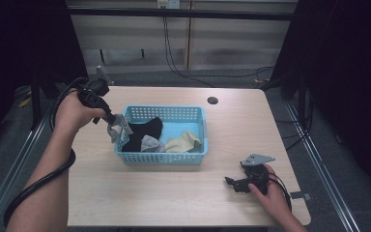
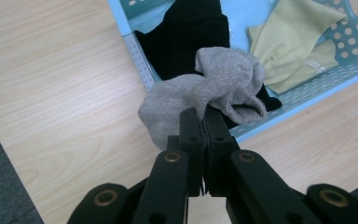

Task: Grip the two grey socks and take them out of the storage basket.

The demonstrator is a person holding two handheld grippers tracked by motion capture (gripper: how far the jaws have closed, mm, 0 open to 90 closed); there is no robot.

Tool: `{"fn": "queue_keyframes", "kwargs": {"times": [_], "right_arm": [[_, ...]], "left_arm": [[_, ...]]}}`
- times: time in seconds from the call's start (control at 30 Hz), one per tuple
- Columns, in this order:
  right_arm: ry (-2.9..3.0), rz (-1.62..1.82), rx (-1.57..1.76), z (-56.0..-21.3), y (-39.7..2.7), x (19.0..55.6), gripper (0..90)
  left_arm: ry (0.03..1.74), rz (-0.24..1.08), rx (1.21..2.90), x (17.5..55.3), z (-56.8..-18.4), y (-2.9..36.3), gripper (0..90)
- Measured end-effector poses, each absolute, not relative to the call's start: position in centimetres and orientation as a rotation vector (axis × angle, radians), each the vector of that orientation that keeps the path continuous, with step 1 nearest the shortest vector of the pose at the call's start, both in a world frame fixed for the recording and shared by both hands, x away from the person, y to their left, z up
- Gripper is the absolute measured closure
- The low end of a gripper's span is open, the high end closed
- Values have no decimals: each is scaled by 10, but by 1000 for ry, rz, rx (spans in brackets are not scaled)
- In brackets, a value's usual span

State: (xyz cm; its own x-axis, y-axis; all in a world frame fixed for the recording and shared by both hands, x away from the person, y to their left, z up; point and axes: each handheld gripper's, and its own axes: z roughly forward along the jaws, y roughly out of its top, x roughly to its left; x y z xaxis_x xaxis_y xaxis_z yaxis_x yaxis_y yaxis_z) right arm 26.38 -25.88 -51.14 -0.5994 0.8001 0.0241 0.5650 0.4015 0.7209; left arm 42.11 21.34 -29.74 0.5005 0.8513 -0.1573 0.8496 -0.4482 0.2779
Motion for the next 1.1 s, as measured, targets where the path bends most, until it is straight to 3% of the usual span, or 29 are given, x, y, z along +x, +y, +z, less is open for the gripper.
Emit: {"fn": "queue_keyframes", "kwargs": {"times": [0.47,1.1], "right_arm": [[2337,1012,1187,-511,-259,264,114],[2337,1013,1185,-511,-259,264,114]], "left_arm": [[1483,13,2396,411,-301,242,879],[1575,35,2368,406,-345,277,879]]}}
